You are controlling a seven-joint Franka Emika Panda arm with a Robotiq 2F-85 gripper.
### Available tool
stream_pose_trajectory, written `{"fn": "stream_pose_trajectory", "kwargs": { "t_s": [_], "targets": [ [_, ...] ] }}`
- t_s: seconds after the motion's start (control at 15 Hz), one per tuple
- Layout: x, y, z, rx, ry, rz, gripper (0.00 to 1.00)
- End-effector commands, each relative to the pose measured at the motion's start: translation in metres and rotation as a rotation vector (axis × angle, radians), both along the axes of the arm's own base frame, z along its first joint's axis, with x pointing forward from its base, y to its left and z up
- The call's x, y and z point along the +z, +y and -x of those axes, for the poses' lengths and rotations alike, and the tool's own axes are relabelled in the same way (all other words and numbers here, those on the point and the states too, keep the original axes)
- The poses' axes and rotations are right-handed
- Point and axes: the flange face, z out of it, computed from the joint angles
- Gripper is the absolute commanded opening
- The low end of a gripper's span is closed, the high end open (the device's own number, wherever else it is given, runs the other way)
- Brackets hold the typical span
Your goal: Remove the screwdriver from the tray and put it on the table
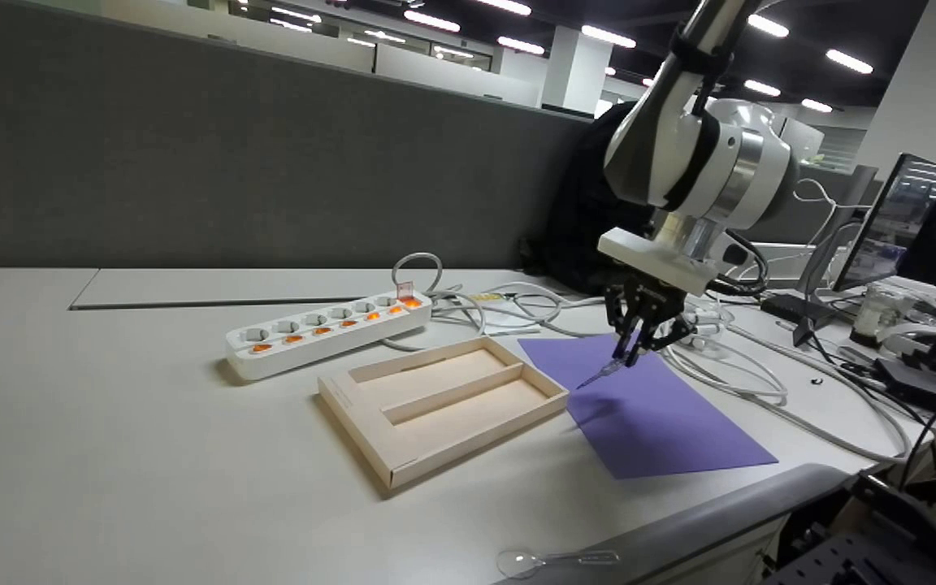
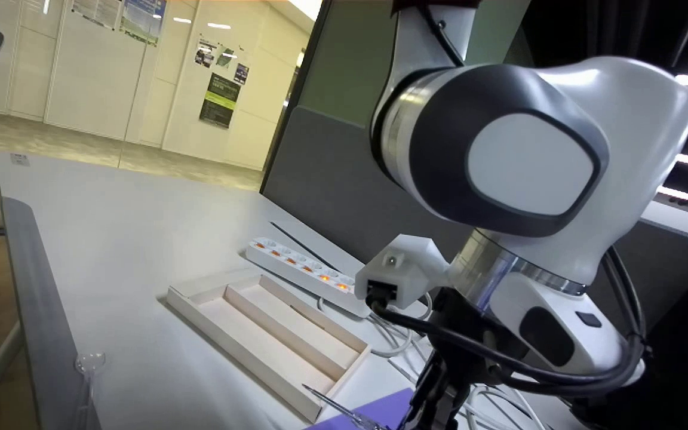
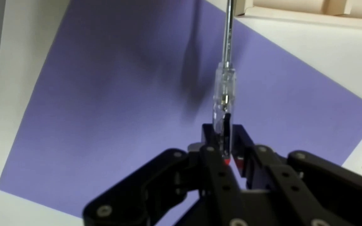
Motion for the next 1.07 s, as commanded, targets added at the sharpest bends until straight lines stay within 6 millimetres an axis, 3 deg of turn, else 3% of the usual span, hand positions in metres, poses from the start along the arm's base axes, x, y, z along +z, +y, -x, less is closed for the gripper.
{"fn": "stream_pose_trajectory", "kwargs": {
  "t_s": [0.0,0.6,1.0],
  "targets": [
    [-0.009,-0.012,-0.008,0.008,0.021,0.01,0.04],
    [-0.028,-0.026,-0.015,0.062,0.06,0.047,0.04],
    [-0.036,-0.023,-0.027,0.177,0.066,0.07,0.04]
  ]
}}
